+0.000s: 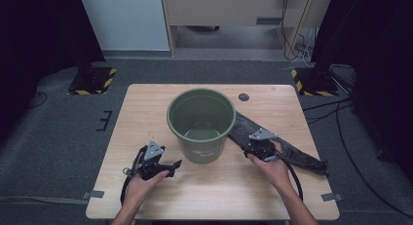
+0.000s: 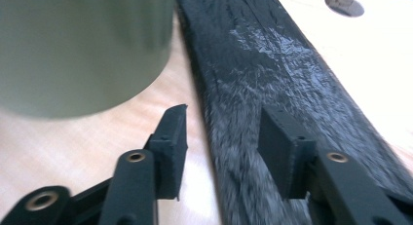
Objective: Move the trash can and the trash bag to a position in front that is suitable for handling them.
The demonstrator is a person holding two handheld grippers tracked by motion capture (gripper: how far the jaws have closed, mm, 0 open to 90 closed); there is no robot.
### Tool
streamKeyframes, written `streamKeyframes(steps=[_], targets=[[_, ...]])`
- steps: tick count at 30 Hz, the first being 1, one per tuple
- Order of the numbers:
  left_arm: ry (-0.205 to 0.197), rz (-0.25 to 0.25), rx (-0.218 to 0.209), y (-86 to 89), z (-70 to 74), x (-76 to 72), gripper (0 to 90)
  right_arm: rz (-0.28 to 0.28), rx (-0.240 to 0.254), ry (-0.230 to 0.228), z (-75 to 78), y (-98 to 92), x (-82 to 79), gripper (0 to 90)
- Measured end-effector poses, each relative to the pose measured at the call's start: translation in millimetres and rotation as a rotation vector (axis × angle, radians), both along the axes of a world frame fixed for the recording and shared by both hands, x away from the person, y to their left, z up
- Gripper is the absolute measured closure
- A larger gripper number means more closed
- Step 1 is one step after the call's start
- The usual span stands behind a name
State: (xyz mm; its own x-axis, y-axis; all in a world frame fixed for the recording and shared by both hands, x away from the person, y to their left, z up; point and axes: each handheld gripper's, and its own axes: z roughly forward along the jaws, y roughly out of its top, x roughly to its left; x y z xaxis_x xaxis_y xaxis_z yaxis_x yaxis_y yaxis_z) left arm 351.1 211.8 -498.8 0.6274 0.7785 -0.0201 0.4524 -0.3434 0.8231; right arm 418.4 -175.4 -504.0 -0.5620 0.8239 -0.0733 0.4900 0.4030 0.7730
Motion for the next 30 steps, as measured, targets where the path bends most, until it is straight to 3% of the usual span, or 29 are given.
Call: streamKeyframes(steps=[2,6,8,10,11,13,15,17,18,21,22,23,24,26,28,29,30], targets=[[-0.001,0.017,-0.003,5.4,-0.4,-3.1,13.1,0.002,-0.019,0.031,-6.8,5.3,10.9,43.2],[-0.002,0.038,0.020,13.2,-1.3,-9.0,12.9,0.013,-0.015,0.063,-17.0,16.8,25.5,42.5],[-0.004,0.050,0.022,16.5,-2.1,-11.0,12.9,0.003,-0.018,0.080,-21.5,17.4,30.1,50.6],[-0.006,0.058,0.030,18.4,-2.5,-12.0,12.8,0.009,-0.031,0.073,-24.8,15.6,32.1,72.8],[-0.013,0.058,0.049,17.9,-2.9,-12.1,12.3,0.000,-0.024,0.076,-25.0,13.5,33.2,79.1],[-0.003,0.049,0.029,18.1,-2.5,-12.0,12.0,-0.013,0.000,0.083,-26.3,7.3,36.4,89.9],[-0.007,0.055,0.019,18.4,-2.3,-12.3,12.0,-0.018,0.015,0.091,-26.4,3.9,36.5,90.0],[-0.016,0.065,0.054,19.4,-2.2,-14.2,12.0,-0.003,-0.011,0.099,-24.2,-6.3,32.5,90.0],[-0.013,0.066,0.052,19.5,-2.9,-13.7,11.9,0.014,-0.025,0.100,-23.0,-10.0,29.6,90.0],[-0.009,0.070,0.045,18.4,-4.3,-12.0,10.8,0.052,-0.009,0.091,-19.6,-15.2,24.1,83.3],[-0.010,0.071,0.062,17.9,-4.2,-11.1,10.7,0.073,0.002,0.078,-14.2,-15.1,21.6,71.1],[-0.010,0.071,0.062,17.9,-4.2,-11.1,10.4,0.073,0.002,0.078,-14.2,-15.1,21.6,71.1],[-0.014,0.086,0.054,17.2,-3.7,-11.2,10.3,0.072,0.032,0.058,-10.2,-10.2,24.5,54.1],[-0.010,0.085,0.046,18.3,-2.1,-10.9,10.3,0.069,0.025,0.078,-10.9,-4.6,31.6,41.4],[-0.011,0.086,0.046,19.0,-1.3,-10.5,10.3,0.061,0.024,0.079,-12.3,-1.3,35.3,38.6],[-0.010,0.091,0.043,19.4,-0.7,-9.5,10.3,0.039,0.007,0.048,-15.4,4.5,41.0,32.1],[-0.011,0.091,0.048,20.0,-0.9,-8.9,10.3,0.033,0.003,0.071,-16.6,6.8,44.4,29.7]])
